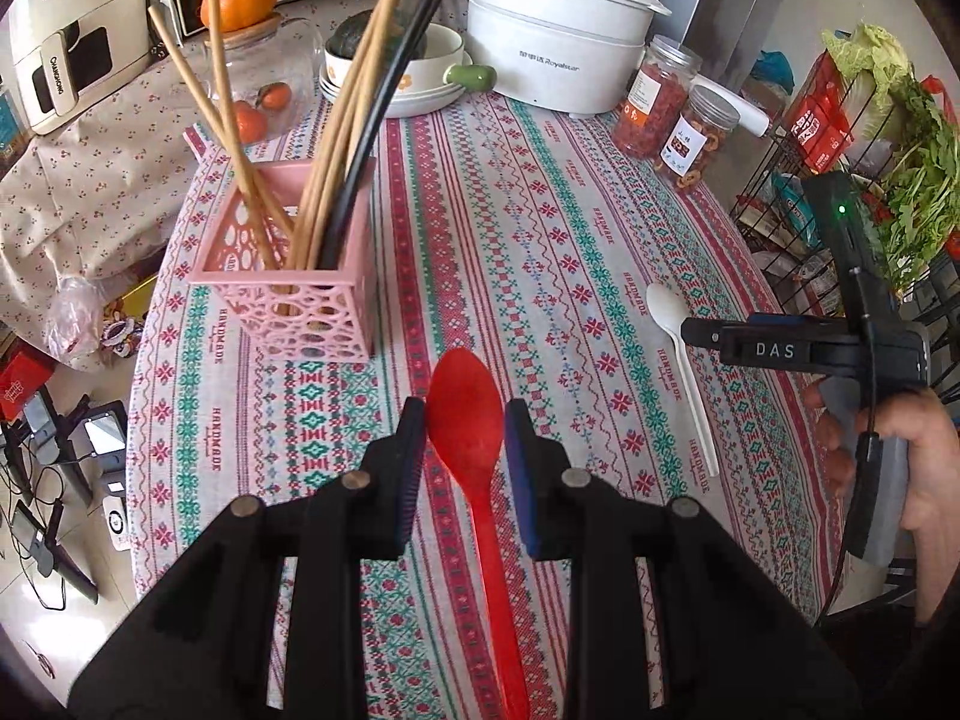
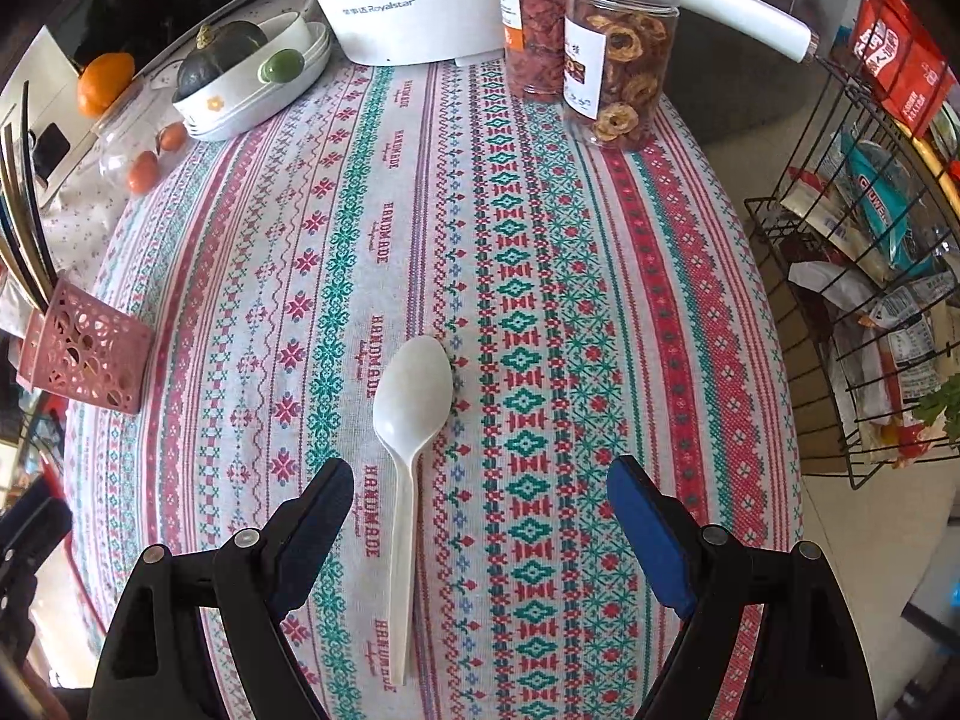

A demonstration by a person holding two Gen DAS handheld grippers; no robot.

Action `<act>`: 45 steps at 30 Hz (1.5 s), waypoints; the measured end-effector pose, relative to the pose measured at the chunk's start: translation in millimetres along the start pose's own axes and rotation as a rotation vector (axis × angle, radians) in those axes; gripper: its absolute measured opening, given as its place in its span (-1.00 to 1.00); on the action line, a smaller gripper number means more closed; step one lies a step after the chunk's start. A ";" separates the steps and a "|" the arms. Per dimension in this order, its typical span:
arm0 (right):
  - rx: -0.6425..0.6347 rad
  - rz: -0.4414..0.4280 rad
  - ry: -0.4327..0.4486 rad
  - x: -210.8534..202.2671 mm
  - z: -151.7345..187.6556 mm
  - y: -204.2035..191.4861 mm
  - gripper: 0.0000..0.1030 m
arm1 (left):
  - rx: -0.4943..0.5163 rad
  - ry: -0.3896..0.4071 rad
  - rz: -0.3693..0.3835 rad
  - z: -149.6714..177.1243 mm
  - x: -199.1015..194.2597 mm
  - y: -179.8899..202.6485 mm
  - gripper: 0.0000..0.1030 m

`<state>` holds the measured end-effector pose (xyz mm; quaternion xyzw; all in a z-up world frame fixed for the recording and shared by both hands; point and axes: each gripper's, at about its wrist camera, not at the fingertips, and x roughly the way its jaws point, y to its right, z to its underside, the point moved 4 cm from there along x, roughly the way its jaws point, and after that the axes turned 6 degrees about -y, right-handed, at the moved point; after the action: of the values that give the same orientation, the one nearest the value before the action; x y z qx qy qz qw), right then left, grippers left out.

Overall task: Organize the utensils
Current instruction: 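Lift the red spoon with the left tool while the right tool grasps the white spoon, then drop the red spoon into the pink basket with the left tool while the right tool lifts the white spoon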

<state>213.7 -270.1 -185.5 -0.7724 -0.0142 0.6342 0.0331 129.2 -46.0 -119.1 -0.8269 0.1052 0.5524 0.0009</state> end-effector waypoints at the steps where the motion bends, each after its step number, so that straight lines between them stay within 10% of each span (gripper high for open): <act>1: -0.005 0.001 -0.001 2.7 -1.2 -4.2 0.68 | 0.002 0.001 -0.001 2.2 -2.3 -5.2 -0.45; 16: -0.096 0.069 0.003 27.4 -15.8 -40.9 -0.31 | -0.066 0.038 0.105 15.0 -23.0 -38.1 -0.45; 25: -0.091 0.062 0.024 13.1 -11.0 -48.2 -0.32 | -0.065 0.100 0.099 12.4 -41.3 -48.0 -0.45; 45: -0.143 -0.172 0.410 -122.7 14.3 -91.4 -0.32 | -0.143 0.437 0.080 -14.6 -114.2 -76.1 -0.45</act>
<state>177.6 -186.3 -61.8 -0.8813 -0.1178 0.4562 0.0346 113.8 46.4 -17.7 -0.9200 0.0964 0.3657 -0.1025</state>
